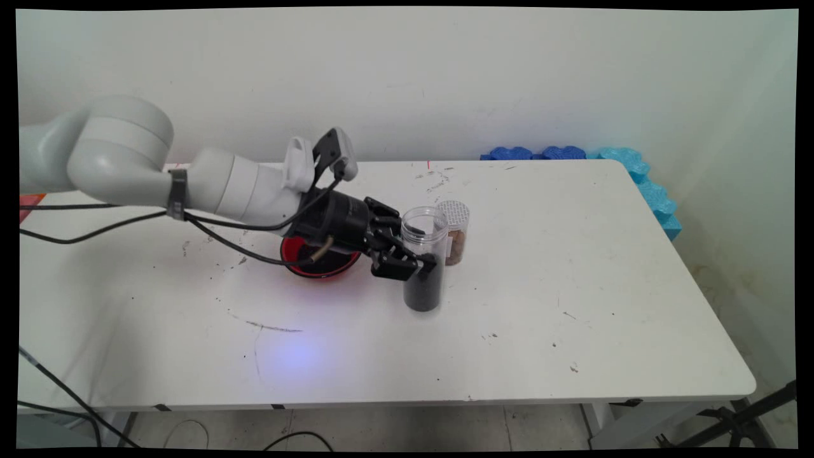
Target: Place the picked object on the table
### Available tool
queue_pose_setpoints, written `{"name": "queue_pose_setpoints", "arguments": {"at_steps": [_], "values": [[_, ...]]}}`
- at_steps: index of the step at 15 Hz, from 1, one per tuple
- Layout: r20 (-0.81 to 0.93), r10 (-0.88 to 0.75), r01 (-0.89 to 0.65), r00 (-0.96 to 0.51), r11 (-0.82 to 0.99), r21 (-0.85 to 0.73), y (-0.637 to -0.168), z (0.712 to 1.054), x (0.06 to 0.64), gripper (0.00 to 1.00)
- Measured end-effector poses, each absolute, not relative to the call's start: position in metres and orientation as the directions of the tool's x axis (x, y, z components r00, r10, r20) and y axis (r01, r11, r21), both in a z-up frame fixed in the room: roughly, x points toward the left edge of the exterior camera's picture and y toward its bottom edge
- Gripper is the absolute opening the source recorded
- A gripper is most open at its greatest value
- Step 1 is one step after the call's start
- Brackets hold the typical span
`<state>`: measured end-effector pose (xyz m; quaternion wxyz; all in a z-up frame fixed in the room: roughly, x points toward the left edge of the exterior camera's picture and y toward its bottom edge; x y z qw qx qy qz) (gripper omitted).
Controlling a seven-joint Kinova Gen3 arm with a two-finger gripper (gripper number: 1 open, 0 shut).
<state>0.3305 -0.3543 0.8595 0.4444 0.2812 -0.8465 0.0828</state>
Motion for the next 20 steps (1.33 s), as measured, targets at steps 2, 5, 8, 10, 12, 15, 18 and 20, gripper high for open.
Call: {"name": "queue_pose_setpoints", "arguments": {"at_steps": [2,5,8,10,12,15,18,20], "values": [[0.798,-0.409,-0.555,-0.442,0.824,0.114,-0.354,0.853,0.330,0.00],[0.798,-0.416,-0.562,-0.435,0.819,0.121,-0.354,0.842,0.330,0.00],[0.798,-0.422,-0.566,-0.431,0.815,0.125,-0.353,0.833,0.329,0.00],[0.797,-0.424,-0.568,-0.430,0.813,0.126,-0.353,0.828,0.330,0.00],[0.797,-0.425,-0.570,-0.430,0.812,0.126,-0.353,0.823,0.330,0.00],[0.796,-0.426,-0.571,-0.430,0.811,0.125,-0.353,0.818,0.331,0.00],[0.795,-0.428,-0.573,-0.431,0.810,0.125,-0.354,0.813,0.332,1.00],[0.793,-0.429,-0.574,-0.432,0.809,0.125,-0.354,0.811,0.333,1.00]]}}
